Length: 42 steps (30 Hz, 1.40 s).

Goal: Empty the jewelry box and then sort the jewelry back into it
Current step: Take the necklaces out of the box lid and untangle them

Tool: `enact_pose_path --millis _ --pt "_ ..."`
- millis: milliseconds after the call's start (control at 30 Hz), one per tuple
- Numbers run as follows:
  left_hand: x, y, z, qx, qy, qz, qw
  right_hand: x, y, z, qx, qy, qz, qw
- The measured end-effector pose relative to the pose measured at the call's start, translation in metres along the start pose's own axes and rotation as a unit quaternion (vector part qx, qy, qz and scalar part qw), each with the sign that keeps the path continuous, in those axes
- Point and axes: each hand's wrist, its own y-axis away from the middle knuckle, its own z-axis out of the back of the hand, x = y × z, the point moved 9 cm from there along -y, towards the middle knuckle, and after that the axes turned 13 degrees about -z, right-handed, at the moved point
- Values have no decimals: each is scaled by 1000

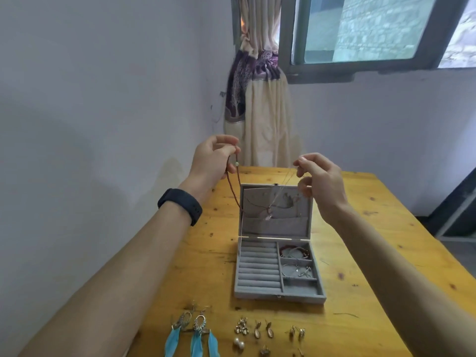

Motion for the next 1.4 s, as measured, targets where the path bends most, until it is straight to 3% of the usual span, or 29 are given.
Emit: enact_pose_path --millis 100,200,367,500,733,933,1067,1400 --pt "-10 2 -5 6 -4 -5 1000 22 6 5 22 0 9 1000" --pt "-27 5 -9 15 -2 -16 1000 35 10 -6 83 89 6 993" --pt "-68 7 -2 -60 60 -66 994 73 11 12 -36 21 75 996" --pt "-91 10 12 -140 64 -118 981 83 12 4 -30 28 89 995" --pt "-106 15 7 -91 47 -120 988 84 20 9 -50 31 80 995" --pt "-88 28 17 -132 72 -86 985 32 25 77 -183 -130 -55 973" --pt "-61 48 6 -105 111 -36 988 -16 38 125 -246 -176 -126 945" --pt "-6 95 -41 -96 83 24 992 -87 102 233 -391 -128 -140 901"
